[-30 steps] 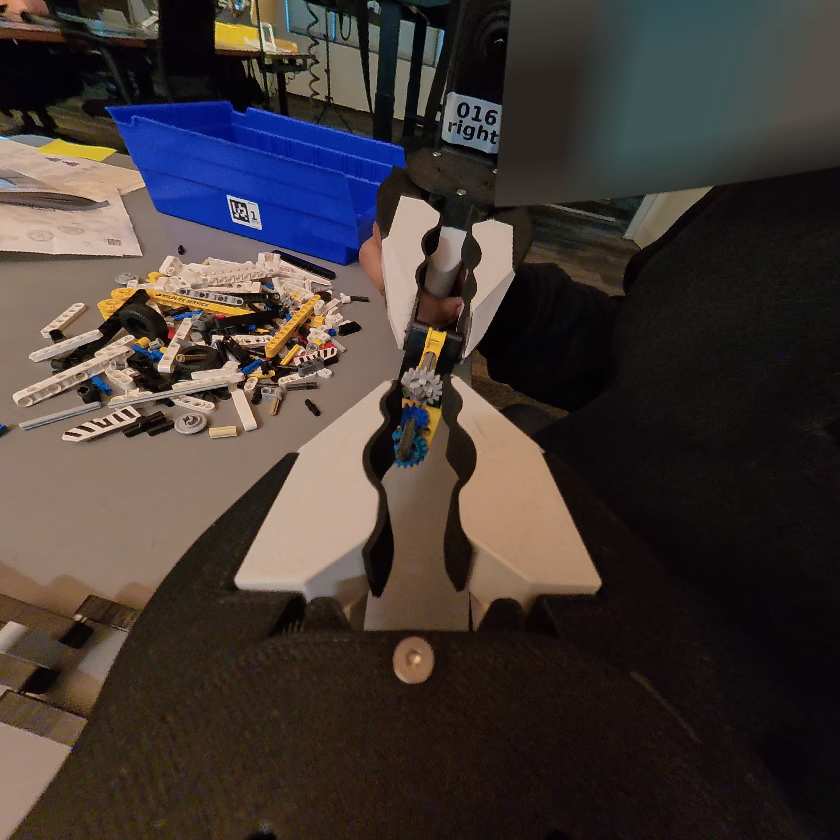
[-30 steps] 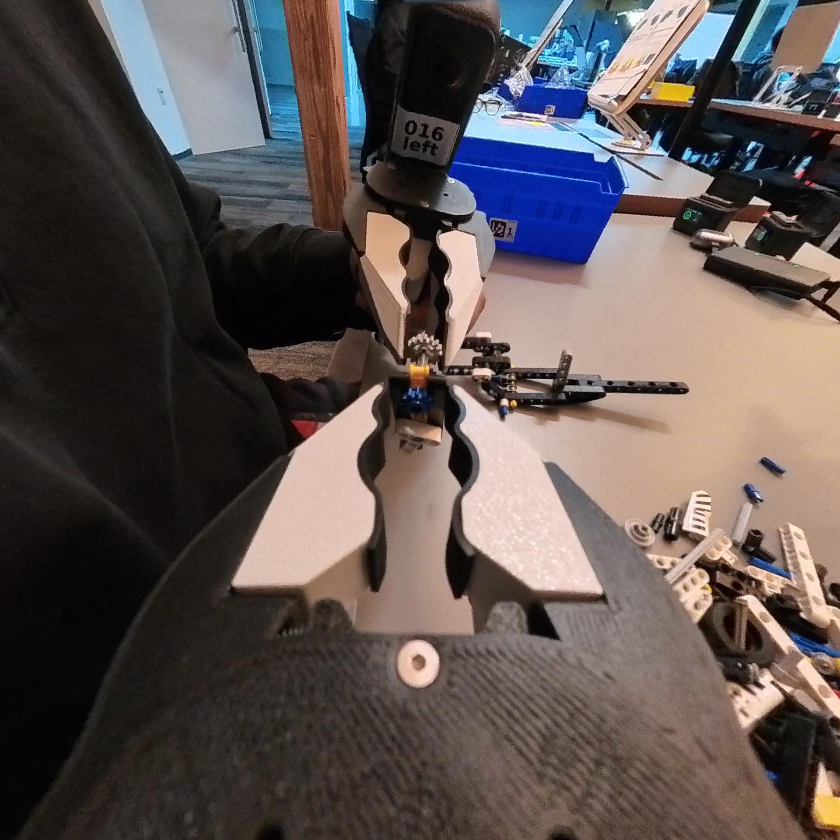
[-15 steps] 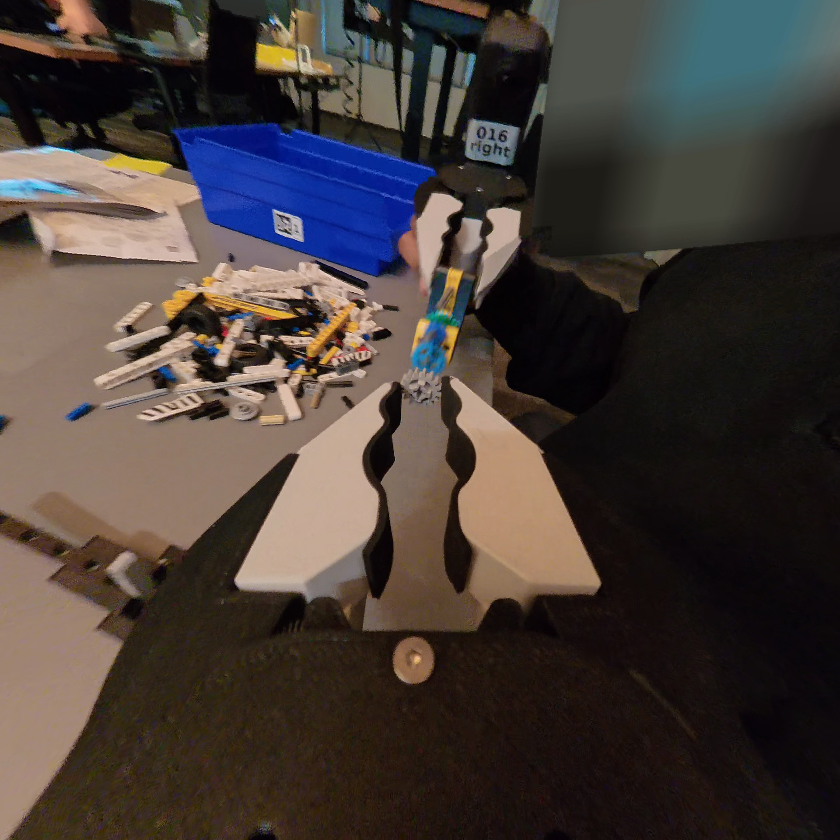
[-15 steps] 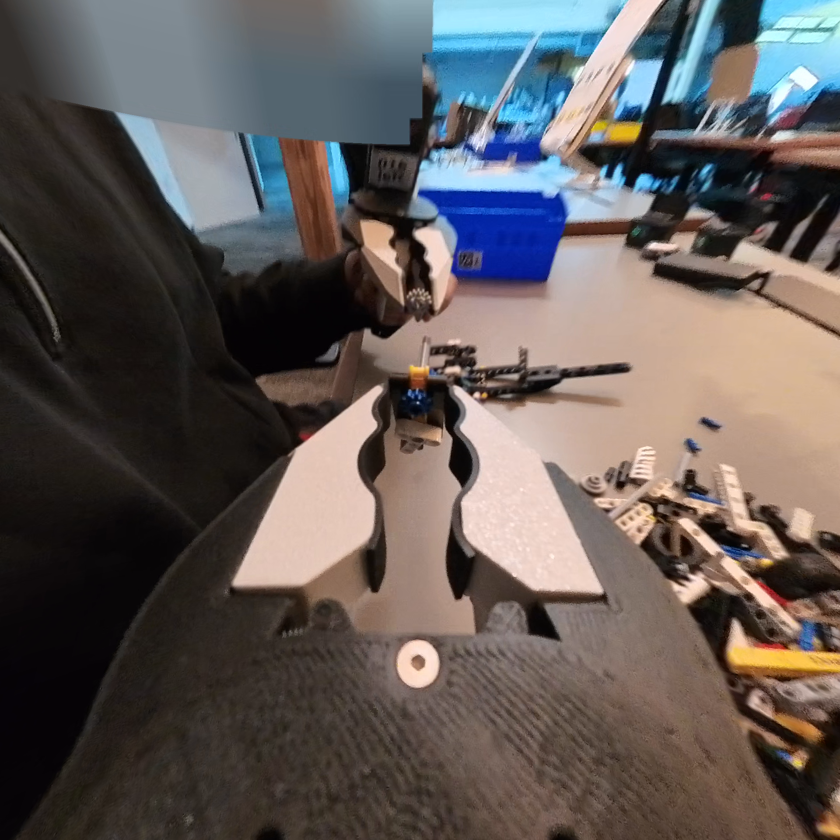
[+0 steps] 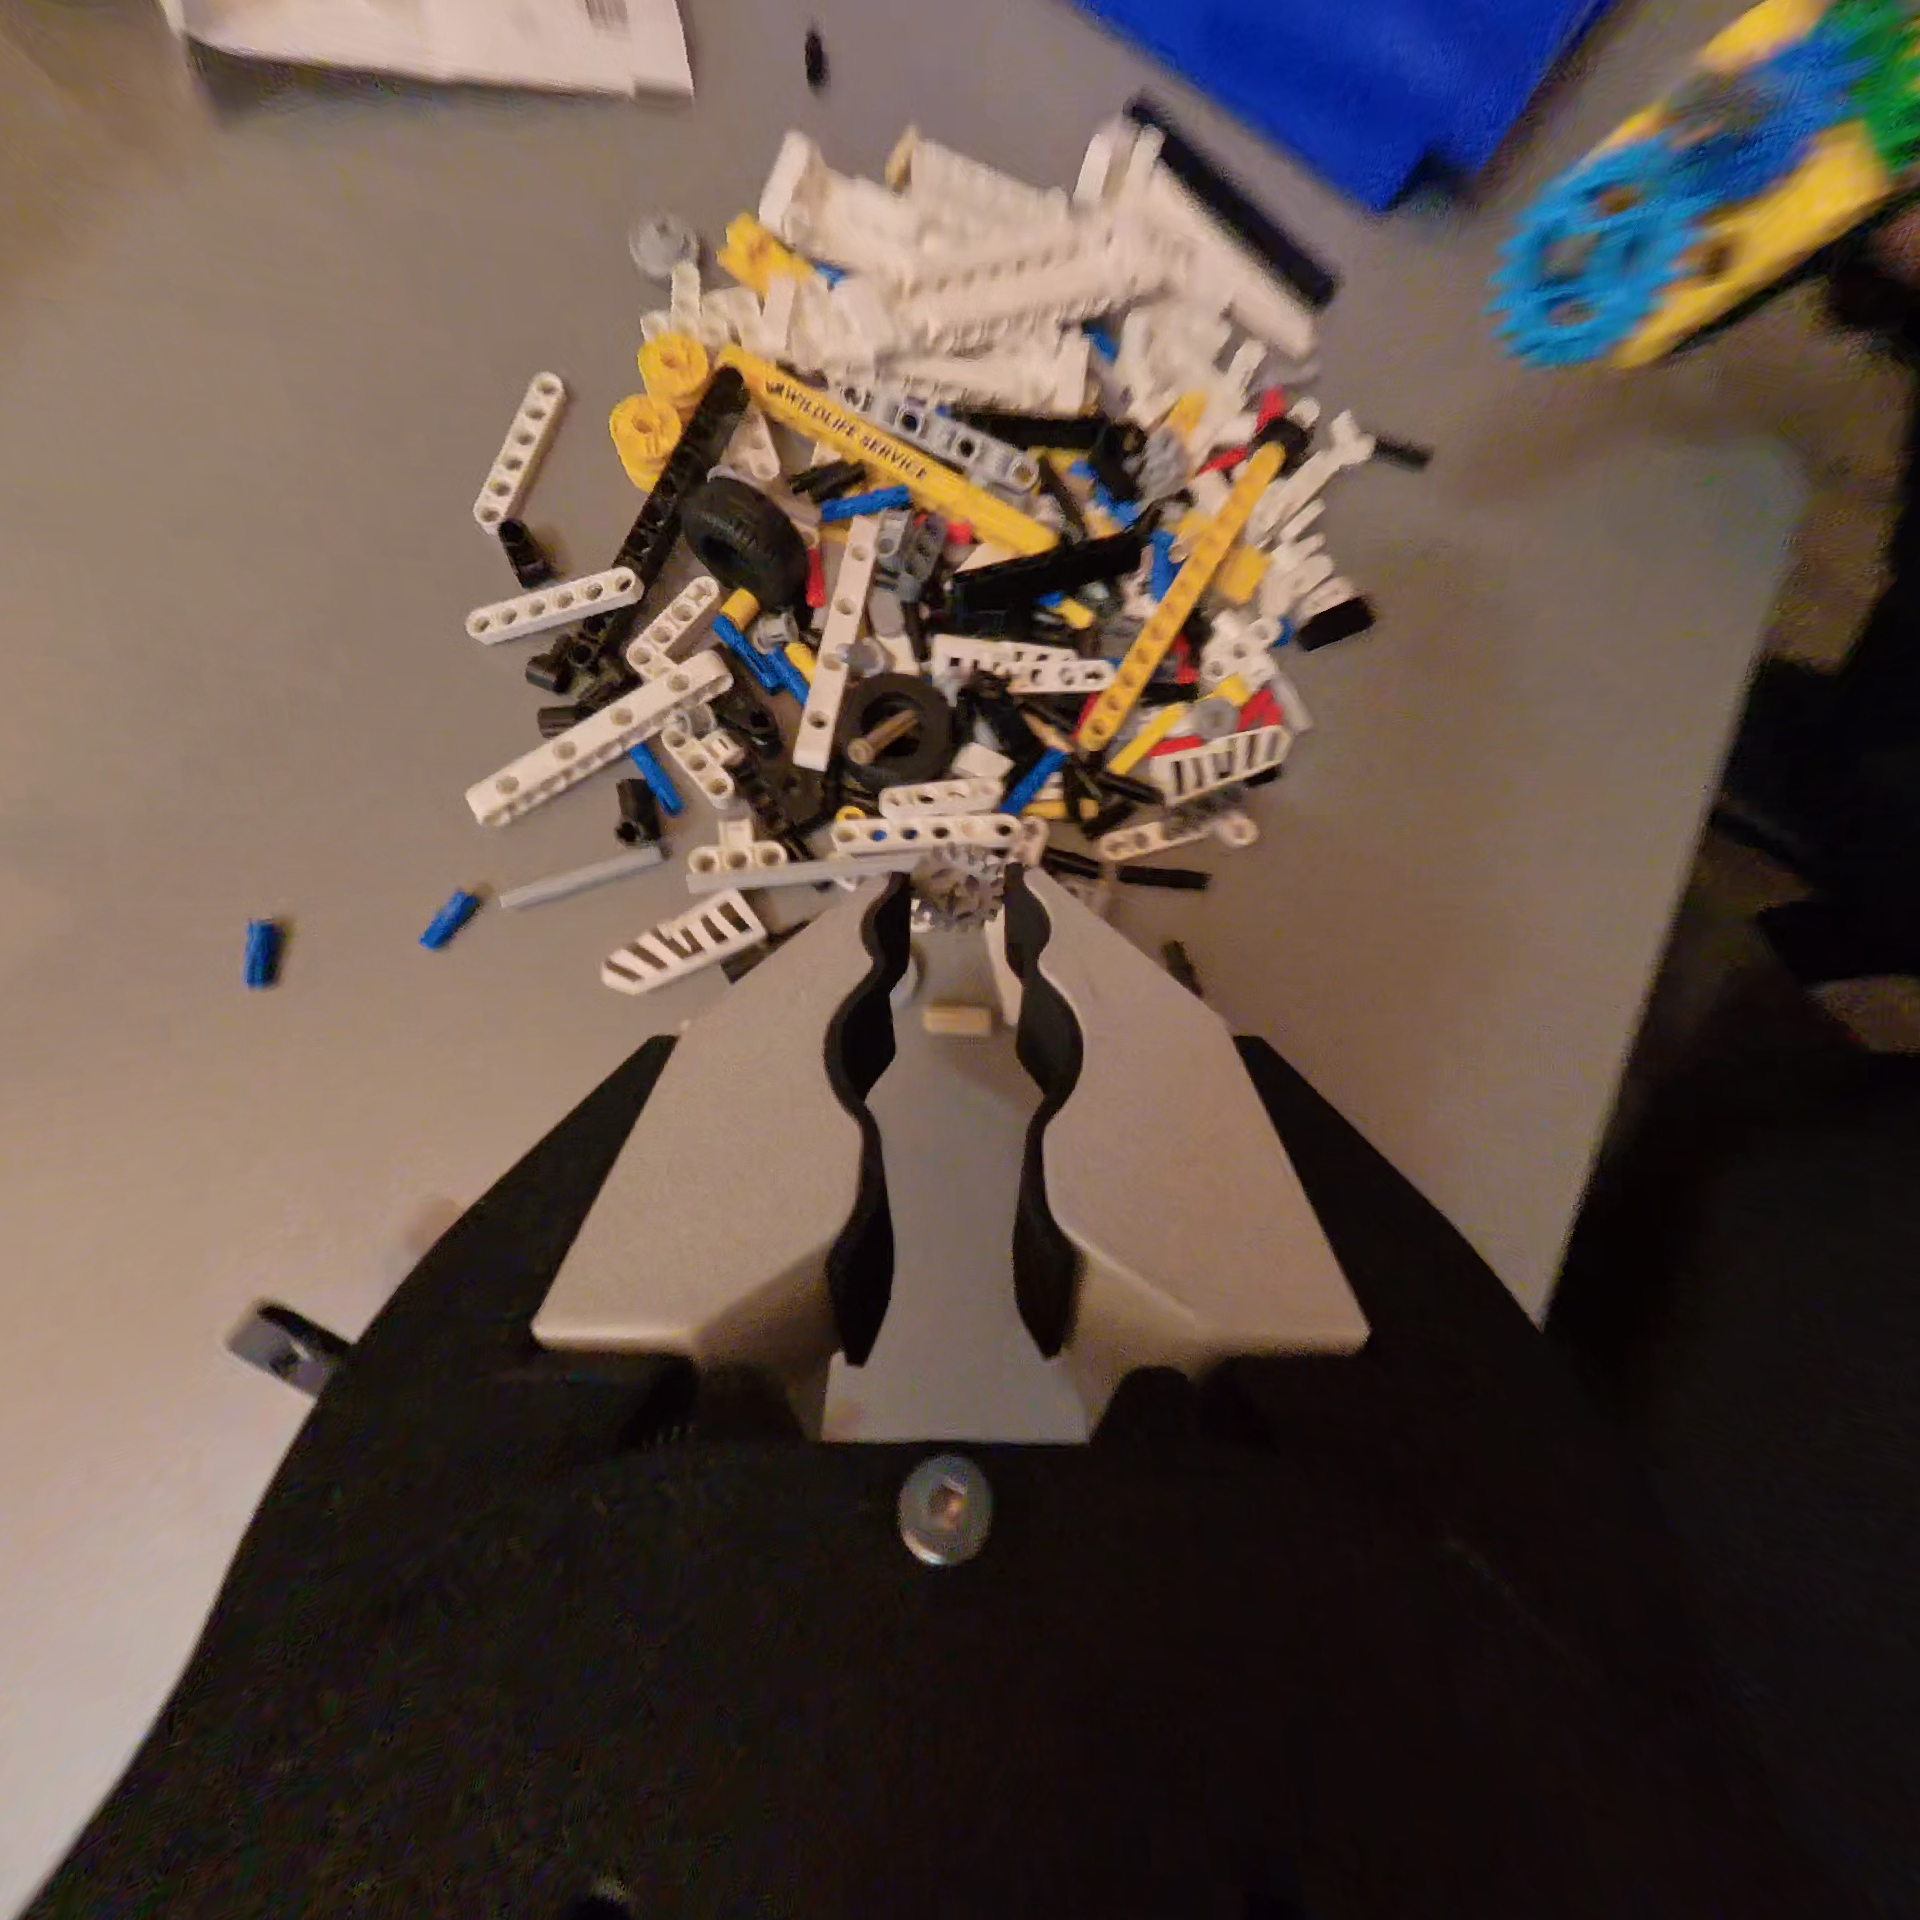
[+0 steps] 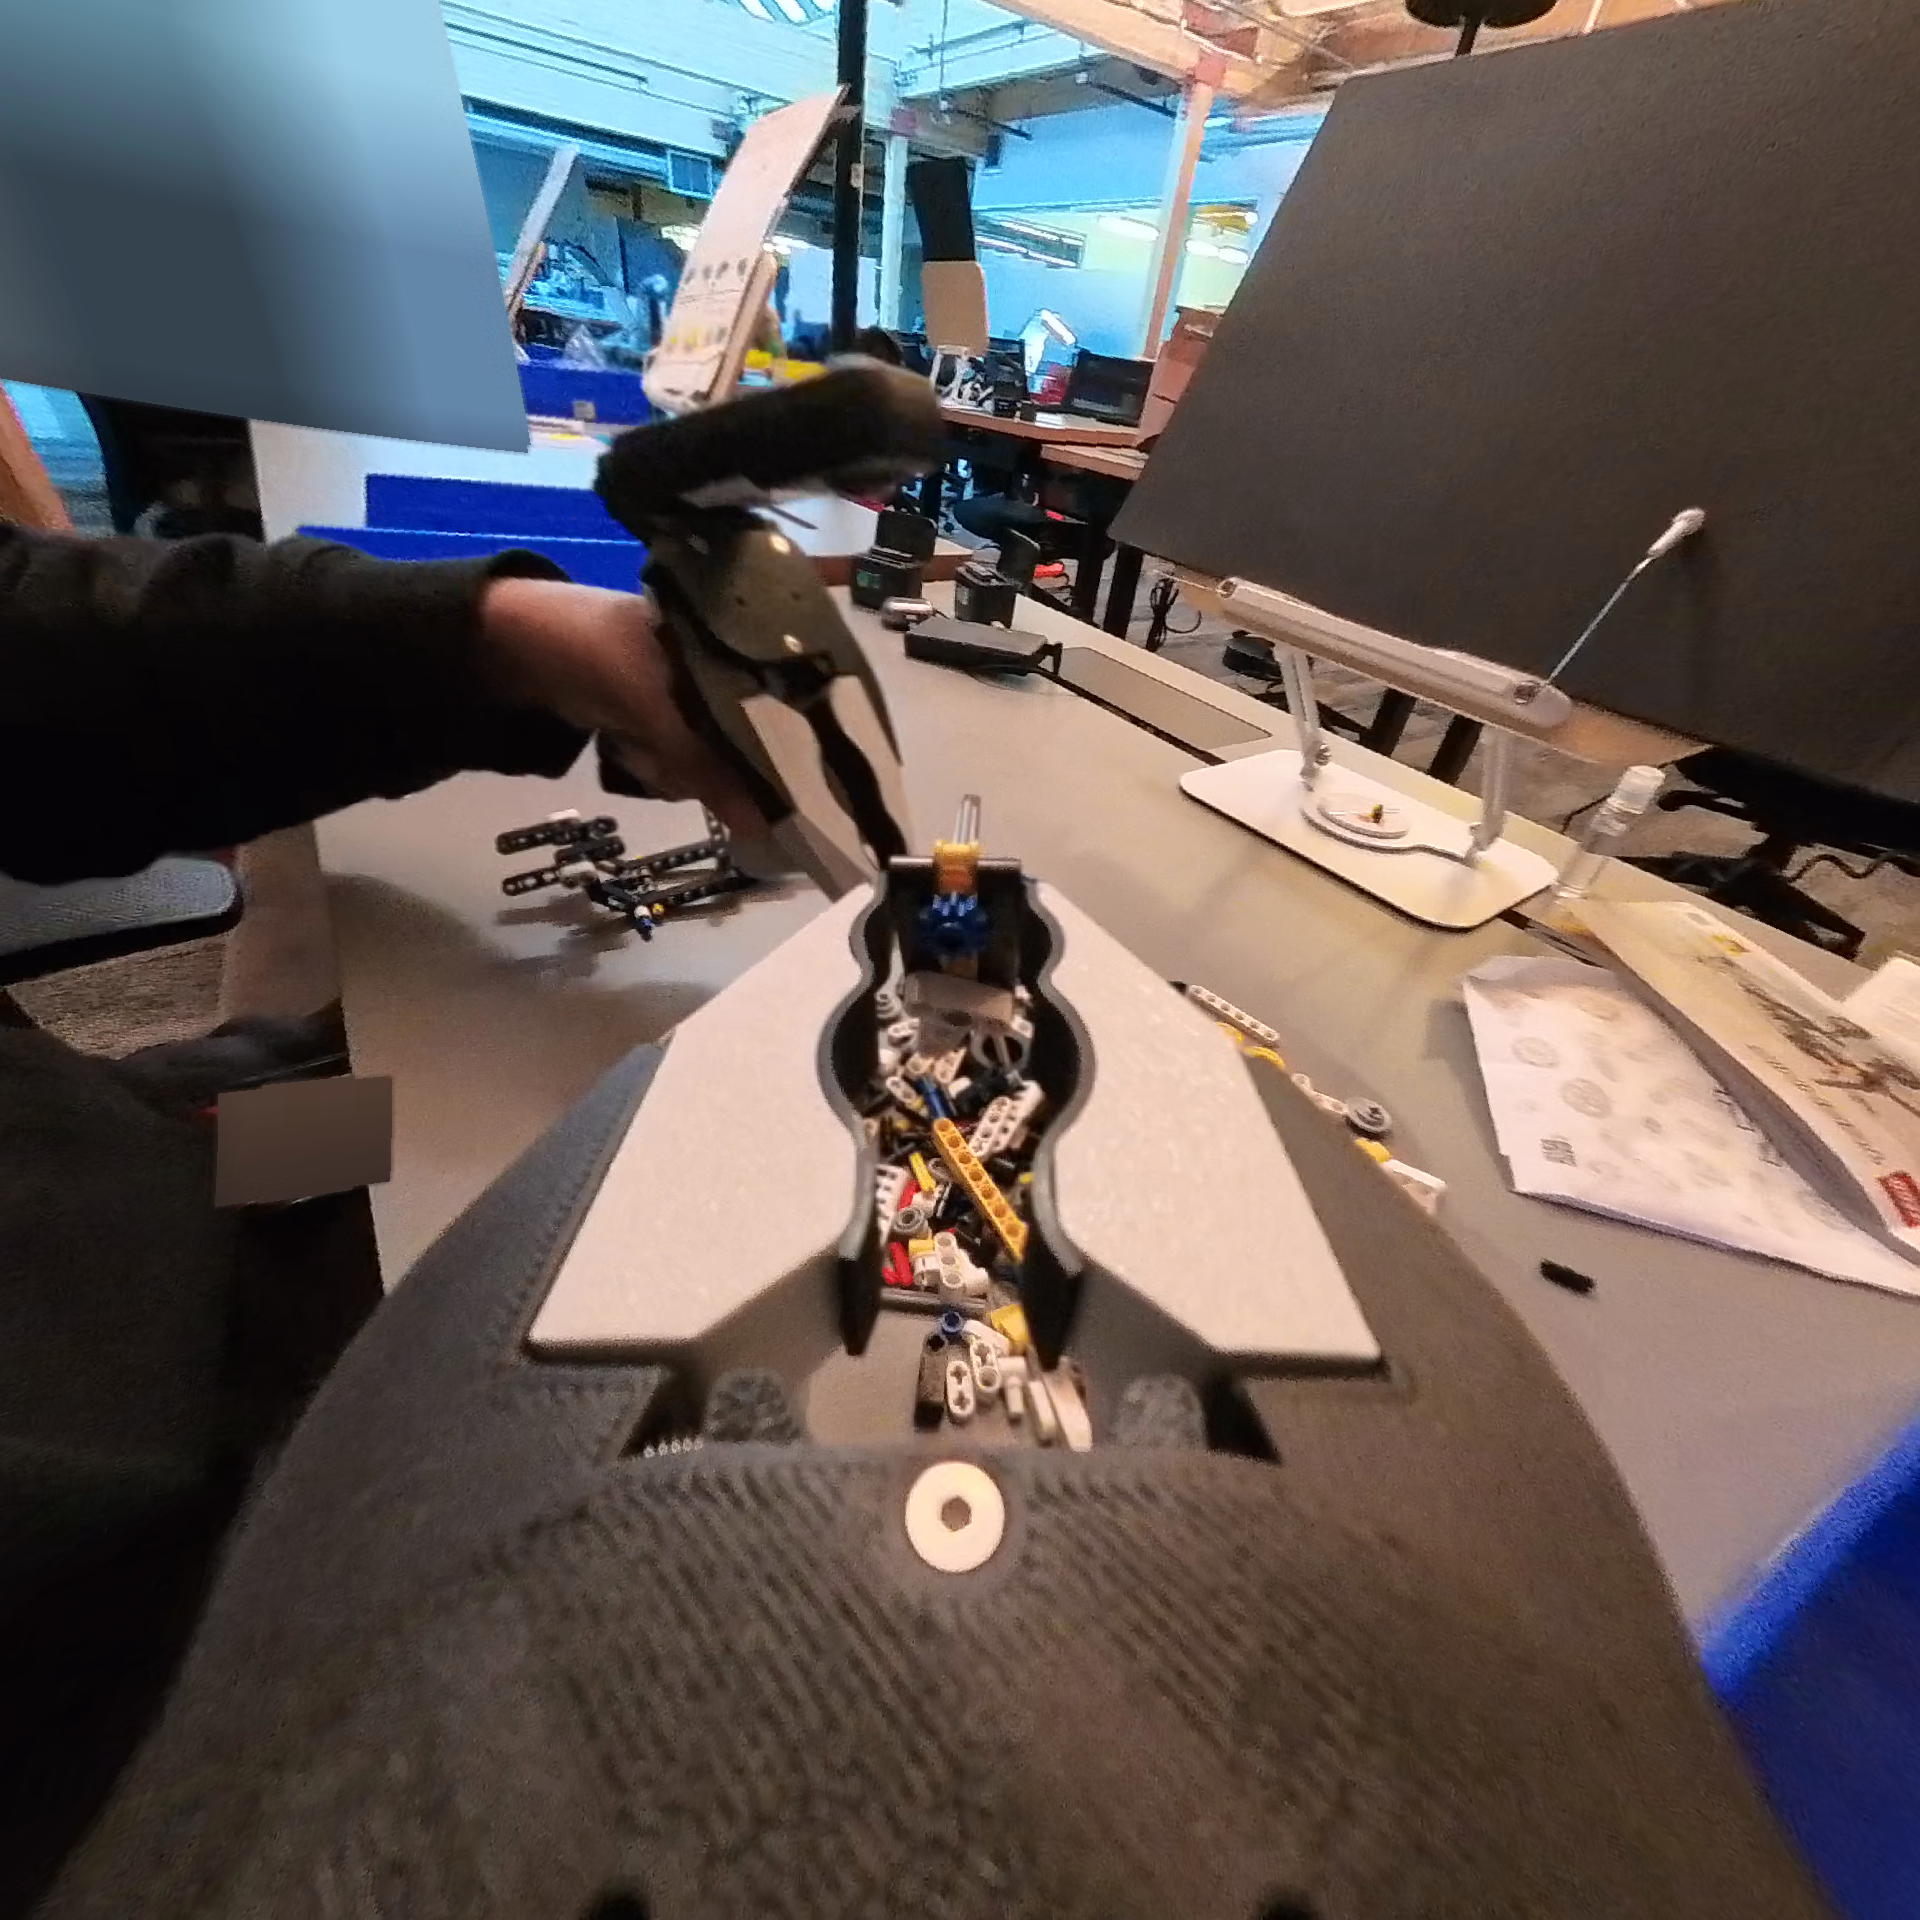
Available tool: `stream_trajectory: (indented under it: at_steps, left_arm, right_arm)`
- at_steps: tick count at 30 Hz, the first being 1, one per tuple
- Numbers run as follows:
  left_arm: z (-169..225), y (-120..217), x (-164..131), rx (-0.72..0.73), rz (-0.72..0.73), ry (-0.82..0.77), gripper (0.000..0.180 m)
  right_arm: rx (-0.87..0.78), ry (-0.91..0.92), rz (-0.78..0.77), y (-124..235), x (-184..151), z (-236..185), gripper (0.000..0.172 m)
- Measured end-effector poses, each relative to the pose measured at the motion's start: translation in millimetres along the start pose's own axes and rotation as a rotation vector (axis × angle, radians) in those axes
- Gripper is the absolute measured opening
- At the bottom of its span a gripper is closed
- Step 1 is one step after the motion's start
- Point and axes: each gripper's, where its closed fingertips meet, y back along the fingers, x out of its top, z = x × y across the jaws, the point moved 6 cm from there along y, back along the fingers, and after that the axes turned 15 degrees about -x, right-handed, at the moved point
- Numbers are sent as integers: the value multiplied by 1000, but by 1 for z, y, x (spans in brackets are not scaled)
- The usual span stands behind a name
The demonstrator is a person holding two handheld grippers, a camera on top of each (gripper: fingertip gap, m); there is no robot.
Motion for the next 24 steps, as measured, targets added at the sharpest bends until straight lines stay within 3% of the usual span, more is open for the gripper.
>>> stream_trajectory:
  at_steps: [4, 7, 14, 19, 21, 24]
  left_arm:
    - [-24, -32, 17, 58, -180, -70, 16]
    - [-35, -45, 27, 76, -177, -58, 29]
    - [11, -16, 42, -5, 147, -114, 63]
    - [89, 2, 34, -364, 392, -210, 83]
    - [109, 7, 28, -473, 466, -218, 80]
    - [117, 17, 24, -483, 595, -212, 54]
  right_arm:
    - [-12, 15, 10, 5, 3, -1, 21]
    - [-22, 17, 18, 9, 5, 0, 21]
    - [2, -66, 42, 7, 1, -2, 21]
    - [229, -222, 104, -7, 4, -28, 21]
    - [313, -272, 116, -11, 6, -40, 22]
    - [440, -338, 110, -19, 8, -57, 21]
